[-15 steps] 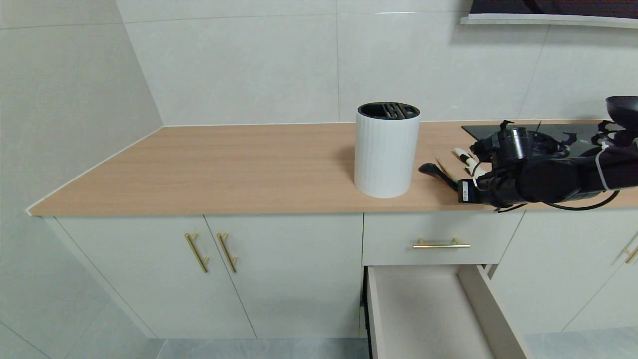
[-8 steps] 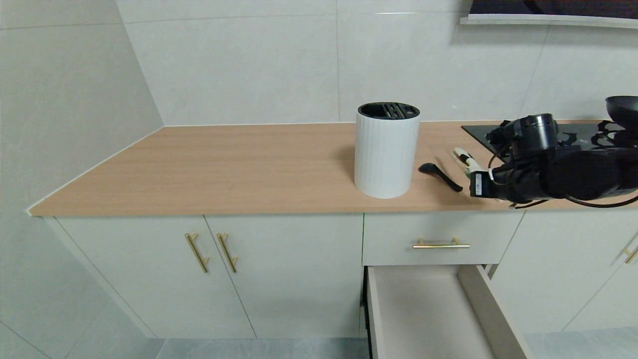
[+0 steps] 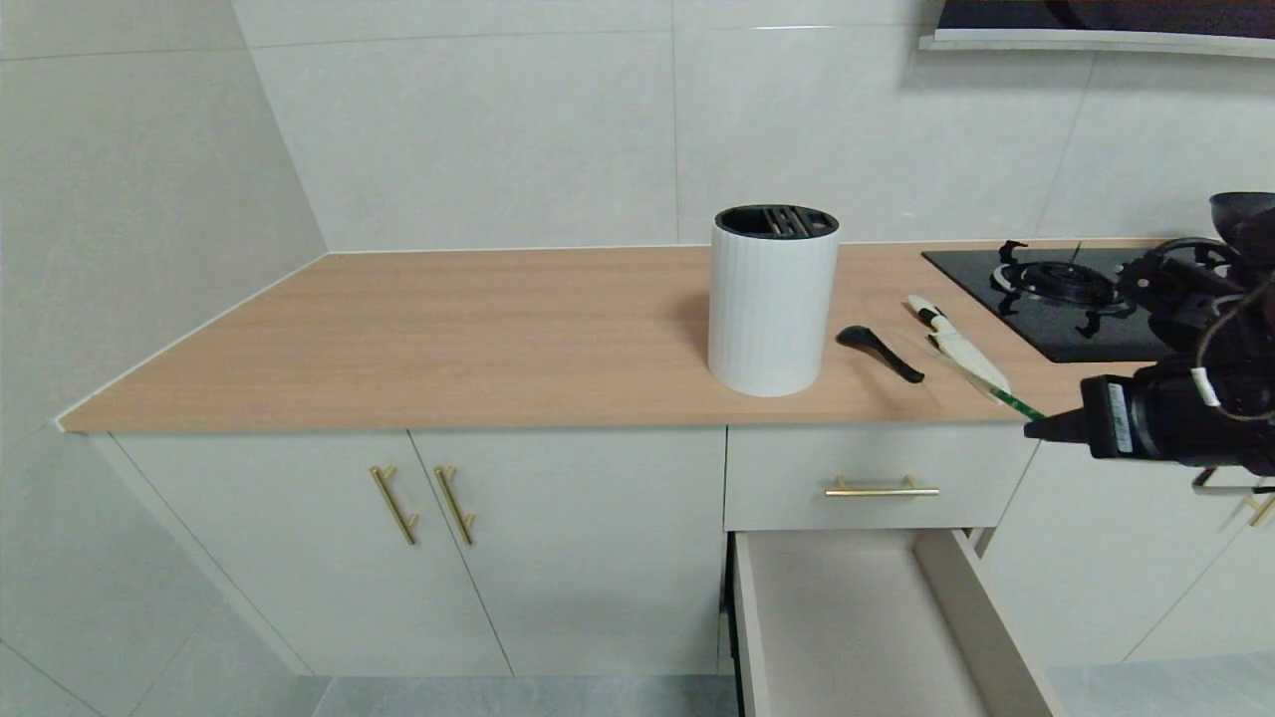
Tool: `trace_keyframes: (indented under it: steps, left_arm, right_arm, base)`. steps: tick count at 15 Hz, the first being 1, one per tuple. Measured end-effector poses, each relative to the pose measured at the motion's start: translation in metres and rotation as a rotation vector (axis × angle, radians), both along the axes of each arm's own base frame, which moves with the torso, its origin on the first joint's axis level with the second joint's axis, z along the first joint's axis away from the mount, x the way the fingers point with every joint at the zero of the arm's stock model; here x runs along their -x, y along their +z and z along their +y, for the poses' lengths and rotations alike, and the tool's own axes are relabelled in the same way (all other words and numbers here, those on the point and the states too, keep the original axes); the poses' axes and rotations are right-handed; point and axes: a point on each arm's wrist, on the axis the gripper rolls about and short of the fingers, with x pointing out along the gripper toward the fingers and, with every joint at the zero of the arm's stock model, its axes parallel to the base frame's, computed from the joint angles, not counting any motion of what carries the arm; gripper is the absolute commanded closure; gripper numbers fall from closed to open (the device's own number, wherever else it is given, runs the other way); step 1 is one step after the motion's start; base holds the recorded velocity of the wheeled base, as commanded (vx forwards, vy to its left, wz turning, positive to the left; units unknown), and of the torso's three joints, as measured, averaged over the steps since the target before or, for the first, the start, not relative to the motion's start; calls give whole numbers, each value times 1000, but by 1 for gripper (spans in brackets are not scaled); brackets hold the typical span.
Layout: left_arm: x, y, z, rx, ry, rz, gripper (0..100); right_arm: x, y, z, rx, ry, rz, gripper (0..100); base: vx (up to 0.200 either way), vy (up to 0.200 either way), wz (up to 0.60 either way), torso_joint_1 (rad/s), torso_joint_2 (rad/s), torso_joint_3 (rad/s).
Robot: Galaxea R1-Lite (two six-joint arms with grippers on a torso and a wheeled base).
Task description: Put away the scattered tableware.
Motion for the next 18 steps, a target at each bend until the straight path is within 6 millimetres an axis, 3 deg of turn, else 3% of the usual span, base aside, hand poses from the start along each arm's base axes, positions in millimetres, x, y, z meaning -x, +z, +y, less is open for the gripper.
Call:
trace_keyframes:
  steps: [2,6,15,18]
  left_arm:
    - [0,0,0,0,0,0,0]
    - [0,0,0,0,0,0,0]
    - [0,0,0,0,0,0,0]
    - [0,0,0,0,0,0,0]
  right_arm:
    - [25,9,-3,-30,119,17,100]
    - [43,4,-2,11,203,3,100]
    - [39,-20,15,39,281,97,100]
    - [36,-24,17,43,288,114,100]
  base:
    - [0,0,0,0,0,0]
    - [0,0,0,0,0,0]
    - [0,0,0,0,0,0]
    - [0,0,0,-142,341,194]
